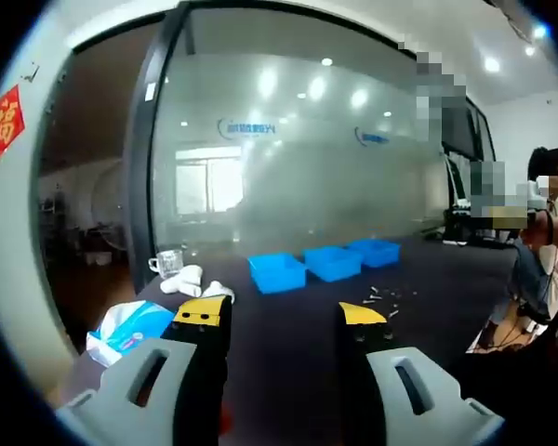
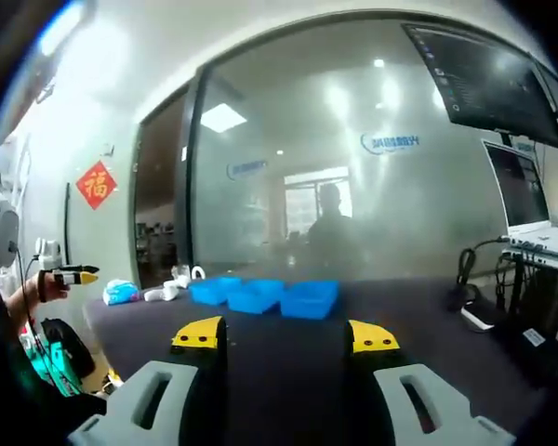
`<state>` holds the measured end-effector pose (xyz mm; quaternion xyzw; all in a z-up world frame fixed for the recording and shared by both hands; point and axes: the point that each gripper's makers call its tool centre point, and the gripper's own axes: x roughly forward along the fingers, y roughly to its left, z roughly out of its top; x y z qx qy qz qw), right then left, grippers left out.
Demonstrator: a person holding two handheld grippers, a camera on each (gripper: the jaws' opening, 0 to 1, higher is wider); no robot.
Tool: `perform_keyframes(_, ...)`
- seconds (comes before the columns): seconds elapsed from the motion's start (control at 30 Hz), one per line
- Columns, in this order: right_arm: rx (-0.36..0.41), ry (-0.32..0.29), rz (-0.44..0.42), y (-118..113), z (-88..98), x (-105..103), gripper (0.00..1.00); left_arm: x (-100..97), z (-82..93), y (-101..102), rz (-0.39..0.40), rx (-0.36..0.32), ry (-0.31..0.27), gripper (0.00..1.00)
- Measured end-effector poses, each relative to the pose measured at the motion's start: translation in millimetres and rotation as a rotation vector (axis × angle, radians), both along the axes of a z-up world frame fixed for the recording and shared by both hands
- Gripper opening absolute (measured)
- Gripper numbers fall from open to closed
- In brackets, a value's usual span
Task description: Sort the screws, nuts, and washers into the corresponding bins
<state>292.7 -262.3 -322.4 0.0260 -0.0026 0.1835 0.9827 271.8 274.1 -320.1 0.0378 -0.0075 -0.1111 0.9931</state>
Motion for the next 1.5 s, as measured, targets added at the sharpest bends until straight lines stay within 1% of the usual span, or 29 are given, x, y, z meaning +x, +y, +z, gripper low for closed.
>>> perform_keyframes(0.5, -0.005, 0.007, 0.004, 1, -2.3, 0, 0.46, -1.7, -3.3, -4, -0.016, 0.001, 0.013, 0.44)
perform_keyframes(0.6, -0.009, 0.011, 0.007, 0, -3.7, 0, 0.46, -2.5, -5.2, -8, -0.042, -0.006, 0.027, 0.45)
perform_keyframes(0.7, -0.032, 0.017, 0.056, 7, -6.7, -3, 0.47, -4.5, -10.9, -15, -0.093, 0.012, 0.063, 0.46)
perform_keyframes(0.77, -0.042, 0.021, 0.073, 11, -8.2, -4, 0.47, -5.7, -12.3, -20, -0.12, 0.018, 0.074, 0.47)
perform_keyframes(0.93, -0.055, 0.032, 0.107, 17, -10.7, -6, 0.47, -7.0, -14.6, -27, -0.154, 0.017, 0.088, 0.48)
perform_keyframes(1.03, -0.051, 0.04, 0.137, 22, -9.8, -7, 0.47, -8.1, -14.5, -31, -0.178, 0.013, 0.093, 0.48)
perform_keyframes(1.1, -0.057, 0.05, 0.166, 26, -9.6, -8, 0.47, -9.4, -12.4, -34, -0.202, 0.004, 0.096, 0.48)
perform_keyframes(1.23, -0.062, 0.084, 0.223, 32, -12.8, -9, 0.47, -11.5, -10.0, -40, -0.243, 0.011, 0.105, 0.48)
perform_keyframes(1.33, -0.072, 0.1, 0.248, 36, -15.1, -8, 0.47, -13.2, -10.6, -45, -0.277, 0.008, 0.123, 0.48)
perform_keyframes(1.4, -0.091, 0.115, 0.271, 39, -18.4, -9, 0.47, -14.3, -11.9, -49, -0.298, 0.009, 0.136, 0.49)
perform_keyframes(1.5, -0.117, 0.131, 0.299, 43, -22.9, -9, 0.47, -15.6, -14.6, -54, -0.327, 0.027, 0.152, 0.49)
